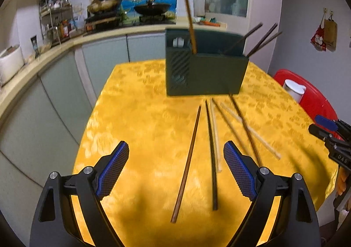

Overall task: Organize utensils
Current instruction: 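Move both open grippers back down toward the remaining chopsticks, then grasp a brown chopstick with the left gripper while the right gripper grasps a light wooden chopstick, then lift both held chopsticks and carry them over the green utensil holder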

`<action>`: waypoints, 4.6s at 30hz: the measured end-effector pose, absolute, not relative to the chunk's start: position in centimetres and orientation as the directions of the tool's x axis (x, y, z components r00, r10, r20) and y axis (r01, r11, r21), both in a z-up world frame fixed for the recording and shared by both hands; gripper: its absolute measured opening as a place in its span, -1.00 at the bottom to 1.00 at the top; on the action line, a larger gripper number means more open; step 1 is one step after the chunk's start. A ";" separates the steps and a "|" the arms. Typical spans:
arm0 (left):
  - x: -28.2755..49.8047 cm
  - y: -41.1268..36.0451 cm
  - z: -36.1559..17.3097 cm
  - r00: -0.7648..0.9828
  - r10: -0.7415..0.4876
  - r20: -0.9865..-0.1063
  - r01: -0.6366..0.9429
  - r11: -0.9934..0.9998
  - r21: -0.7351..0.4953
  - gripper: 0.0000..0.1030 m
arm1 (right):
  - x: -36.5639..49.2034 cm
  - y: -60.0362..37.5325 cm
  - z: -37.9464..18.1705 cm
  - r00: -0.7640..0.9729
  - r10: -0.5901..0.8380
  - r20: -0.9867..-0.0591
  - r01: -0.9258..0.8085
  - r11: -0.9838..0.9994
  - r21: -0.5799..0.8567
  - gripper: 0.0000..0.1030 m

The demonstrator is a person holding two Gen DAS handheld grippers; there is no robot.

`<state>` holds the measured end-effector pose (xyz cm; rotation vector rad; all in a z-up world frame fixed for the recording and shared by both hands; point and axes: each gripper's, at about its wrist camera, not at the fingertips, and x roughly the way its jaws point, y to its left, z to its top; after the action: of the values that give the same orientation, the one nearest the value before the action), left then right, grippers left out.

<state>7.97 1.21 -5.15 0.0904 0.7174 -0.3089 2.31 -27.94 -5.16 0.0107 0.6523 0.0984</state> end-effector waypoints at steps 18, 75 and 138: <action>4.6 1.7 -10.4 0.680 -0.234 -0.695 0.394 0.916 0.077 0.62 | 2.6 -27.1 -8.8 0.742 0.132 -0.658 -0.114 0.991 0.070 -0.08; 4.1 2.6 -8.8 0.679 -0.276 -0.681 0.405 0.914 0.033 -0.88 | 2.6 -27.8 -6.7 0.728 0.175 -0.663 -0.140 0.984 0.106 -0.85; 13.3 -4.9 15.9 0.787 -0.413 -0.458 0.502 0.861 0.087 -0.88 | 12.2 -33.8 14.8 0.862 0.235 -0.450 -0.147 0.964 0.224 -0.85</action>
<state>13.28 -4.93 15.93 0.2095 0.4434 -0.4966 12.22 -33.81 14.80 0.1847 0.4936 0.2015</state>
